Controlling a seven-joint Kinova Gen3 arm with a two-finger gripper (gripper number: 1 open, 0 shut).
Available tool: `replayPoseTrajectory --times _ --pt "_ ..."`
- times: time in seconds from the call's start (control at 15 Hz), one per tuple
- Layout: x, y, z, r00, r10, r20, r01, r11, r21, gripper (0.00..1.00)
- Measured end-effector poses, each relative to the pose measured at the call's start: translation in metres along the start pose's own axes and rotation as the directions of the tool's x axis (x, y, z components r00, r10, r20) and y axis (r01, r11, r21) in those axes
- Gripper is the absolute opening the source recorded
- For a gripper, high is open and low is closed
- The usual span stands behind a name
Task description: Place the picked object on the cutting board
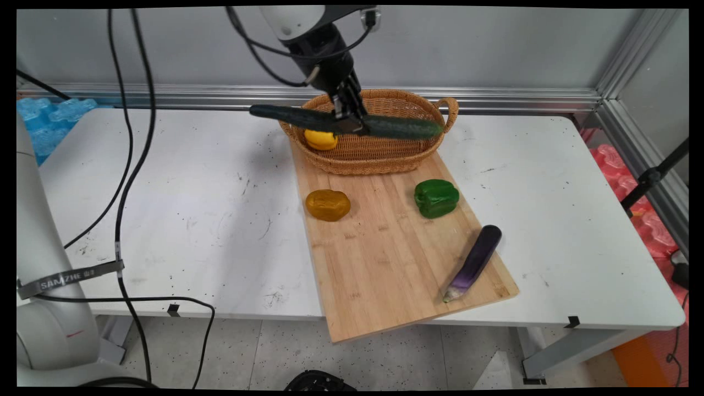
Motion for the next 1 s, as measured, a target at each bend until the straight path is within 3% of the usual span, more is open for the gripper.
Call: replayPoseTrajectory --times 0.47,1.0 --pt "-0.019 0.055 -0.001 0.993 0.115 -0.009 -0.115 0.988 -0.103 0.0" --pt "-0.034 0.112 0.039 0.979 0.203 -0.036 -0.206 0.957 -0.204 0.0"
